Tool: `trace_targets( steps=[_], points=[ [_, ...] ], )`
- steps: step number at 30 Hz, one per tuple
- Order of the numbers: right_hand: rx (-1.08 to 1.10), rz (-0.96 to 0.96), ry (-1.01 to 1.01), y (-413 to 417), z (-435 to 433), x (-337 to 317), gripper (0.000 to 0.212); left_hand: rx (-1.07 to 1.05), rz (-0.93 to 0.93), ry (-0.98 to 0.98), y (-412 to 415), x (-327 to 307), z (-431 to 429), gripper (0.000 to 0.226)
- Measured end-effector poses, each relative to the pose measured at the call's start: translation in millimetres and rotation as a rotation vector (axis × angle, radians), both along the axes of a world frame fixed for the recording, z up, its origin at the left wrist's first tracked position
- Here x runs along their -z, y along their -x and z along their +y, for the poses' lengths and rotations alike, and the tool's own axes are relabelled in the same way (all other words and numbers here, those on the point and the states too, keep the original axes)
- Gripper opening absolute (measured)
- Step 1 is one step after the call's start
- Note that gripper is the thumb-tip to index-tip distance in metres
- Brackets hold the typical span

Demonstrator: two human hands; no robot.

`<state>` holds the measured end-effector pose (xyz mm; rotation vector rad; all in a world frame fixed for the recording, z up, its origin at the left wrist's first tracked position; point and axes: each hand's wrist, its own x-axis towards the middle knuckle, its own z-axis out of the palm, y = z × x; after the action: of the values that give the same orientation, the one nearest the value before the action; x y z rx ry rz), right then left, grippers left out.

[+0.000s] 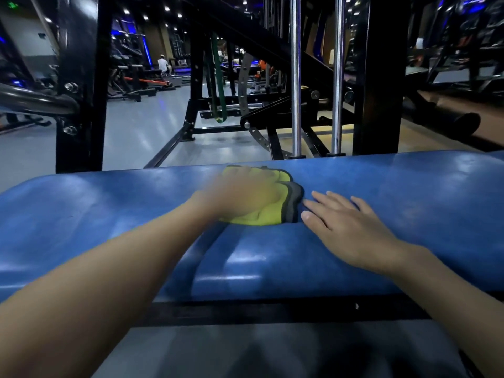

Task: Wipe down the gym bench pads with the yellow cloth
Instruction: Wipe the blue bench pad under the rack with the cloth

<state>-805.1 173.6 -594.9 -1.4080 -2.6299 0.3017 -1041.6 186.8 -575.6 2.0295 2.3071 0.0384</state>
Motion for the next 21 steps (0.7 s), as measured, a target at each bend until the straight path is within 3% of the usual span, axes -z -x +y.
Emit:
trace_targets(
  steps=[11,21],
  points=[
    [0.006,-0.051,-0.05,3,5,1,0.058,-0.117,-0.012,0.001,12,-4,92,0.072],
    [0.004,0.011,-0.038,1,7,2,0.058,-0.074,-0.008,-0.047,3,2,52,0.066]
  ],
)
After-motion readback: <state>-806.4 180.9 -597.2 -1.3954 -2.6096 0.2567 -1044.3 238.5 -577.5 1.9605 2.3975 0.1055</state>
